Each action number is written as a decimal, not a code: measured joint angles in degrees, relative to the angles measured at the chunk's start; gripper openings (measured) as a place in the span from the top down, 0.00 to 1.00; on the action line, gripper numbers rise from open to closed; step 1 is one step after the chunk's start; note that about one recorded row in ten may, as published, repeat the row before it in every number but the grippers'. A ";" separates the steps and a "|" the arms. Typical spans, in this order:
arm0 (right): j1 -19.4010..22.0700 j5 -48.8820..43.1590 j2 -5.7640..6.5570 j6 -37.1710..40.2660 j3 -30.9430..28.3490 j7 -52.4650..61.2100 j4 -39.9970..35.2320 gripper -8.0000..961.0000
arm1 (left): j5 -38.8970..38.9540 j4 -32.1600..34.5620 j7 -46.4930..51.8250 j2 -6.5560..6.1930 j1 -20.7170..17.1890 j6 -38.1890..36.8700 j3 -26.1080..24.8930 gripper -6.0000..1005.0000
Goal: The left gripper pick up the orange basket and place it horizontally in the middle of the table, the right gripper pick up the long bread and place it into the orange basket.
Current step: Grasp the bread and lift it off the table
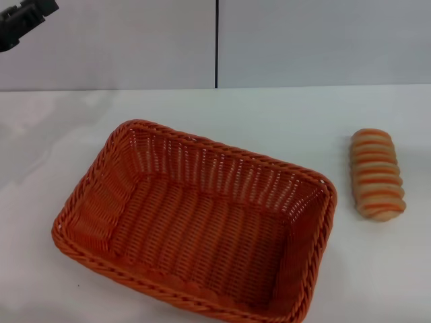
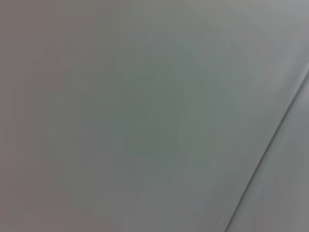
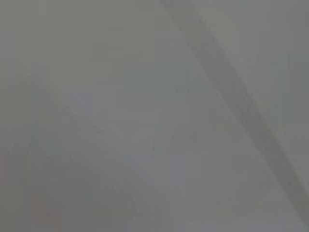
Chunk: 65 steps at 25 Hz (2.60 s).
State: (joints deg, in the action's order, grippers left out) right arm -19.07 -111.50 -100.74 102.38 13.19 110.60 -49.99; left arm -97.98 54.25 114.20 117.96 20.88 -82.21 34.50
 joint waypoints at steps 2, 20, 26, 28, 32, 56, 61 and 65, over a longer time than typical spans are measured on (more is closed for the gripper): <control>-2.38 -5.96 0.66 5.66 -0.18 2.81 -4.21 0.21 | 10.53 -7.77 -20.17 -0.07 1.08 -0.25 0.58 0.53; -11.10 -22.94 2.29 8.70 13.18 6.42 -3.78 0.20 | 20.35 -18.65 -39.78 0.30 3.42 -3.16 0.82 0.28; -14.02 -25.04 1.02 6.16 21.74 6.03 0.73 0.21 | 23.20 -21.61 -46.22 0.34 3.11 -3.22 0.76 0.19; -14.42 -25.27 0.96 5.29 22.93 5.97 1.76 0.21 | 23.20 -21.61 -46.22 0.34 3.11 -3.22 0.76 0.19; -16.72 -27.19 0.22 1.17 25.88 5.50 6.49 0.21 | 24.55 -23.55 -47.44 0.25 3.08 -3.21 0.70 0.19; -26.10 -33.53 -5.13 -16.02 35.12 5.90 16.84 0.25 | 24.13 -24.59 -46.79 0.26 2.66 -3.74 0.83 0.19; -27.44 -33.71 -5.23 -16.59 35.27 5.92 18.82 0.25 | 24.29 -24.59 -46.70 0.28 2.51 -3.77 0.83 0.19; -27.56 -33.71 -5.51 -16.66 35.40 5.93 18.95 0.26 | 24.33 -24.58 -46.70 0.27 2.50 -3.81 0.83 0.19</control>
State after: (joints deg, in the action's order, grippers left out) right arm -46.62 -145.20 -106.26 85.72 48.59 116.53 -31.04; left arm -73.65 29.67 67.50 118.23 23.38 -86.02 35.33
